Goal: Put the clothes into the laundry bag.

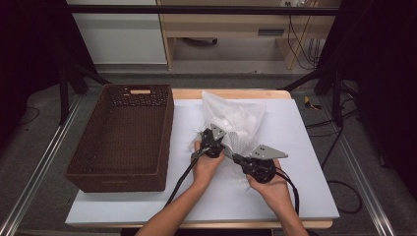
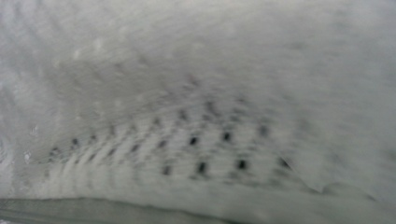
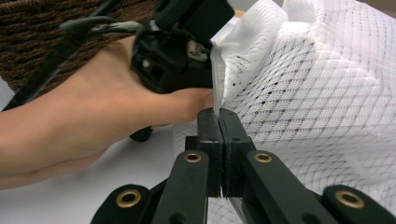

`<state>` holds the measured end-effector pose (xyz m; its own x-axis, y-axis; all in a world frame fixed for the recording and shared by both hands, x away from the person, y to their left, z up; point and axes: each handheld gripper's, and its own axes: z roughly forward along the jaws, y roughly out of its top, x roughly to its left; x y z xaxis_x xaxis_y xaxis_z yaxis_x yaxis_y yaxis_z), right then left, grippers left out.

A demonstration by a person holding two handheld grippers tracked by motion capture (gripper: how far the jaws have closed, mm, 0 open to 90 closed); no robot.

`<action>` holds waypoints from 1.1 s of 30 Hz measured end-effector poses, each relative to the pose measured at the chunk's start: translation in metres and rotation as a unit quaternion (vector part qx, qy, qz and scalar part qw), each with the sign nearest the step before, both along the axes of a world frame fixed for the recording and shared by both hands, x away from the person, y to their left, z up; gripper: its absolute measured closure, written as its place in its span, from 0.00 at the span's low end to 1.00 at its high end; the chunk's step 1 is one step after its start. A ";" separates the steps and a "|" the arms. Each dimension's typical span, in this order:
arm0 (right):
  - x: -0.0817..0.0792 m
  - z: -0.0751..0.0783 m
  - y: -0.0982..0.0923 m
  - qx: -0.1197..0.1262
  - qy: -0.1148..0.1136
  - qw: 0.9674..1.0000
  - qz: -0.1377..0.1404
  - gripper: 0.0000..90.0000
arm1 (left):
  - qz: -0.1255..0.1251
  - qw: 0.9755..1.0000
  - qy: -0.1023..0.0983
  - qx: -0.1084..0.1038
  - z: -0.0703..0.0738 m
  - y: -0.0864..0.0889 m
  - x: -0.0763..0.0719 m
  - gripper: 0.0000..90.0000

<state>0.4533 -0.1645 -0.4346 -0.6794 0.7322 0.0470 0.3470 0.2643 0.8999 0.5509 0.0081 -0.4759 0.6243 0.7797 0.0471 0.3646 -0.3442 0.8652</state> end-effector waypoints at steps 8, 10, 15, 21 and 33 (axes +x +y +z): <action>0.002 0.000 0.002 0.000 -0.002 1.000 -0.003 1.00 | -0.009 1.000 -0.006 -0.002 0.003 0.010 -0.015 1.00; 0.002 0.000 0.003 0.000 -0.005 1.000 -0.002 1.00 | -0.009 1.000 -0.009 -0.007 0.005 0.013 -0.020 1.00; 0.002 0.003 0.005 0.003 -0.010 1.000 -0.003 1.00 | -0.013 1.000 -0.023 -0.008 0.013 0.025 -0.035 1.00; -0.001 0.009 0.002 0.008 -0.018 1.000 -0.005 1.00 | -0.001 0.998 -0.056 -0.003 0.022 0.038 -0.051 0.94; -0.002 0.011 0.003 0.010 -0.019 1.000 -0.004 1.00 | 0.019 0.992 -0.123 0.038 0.023 0.046 -0.052 0.69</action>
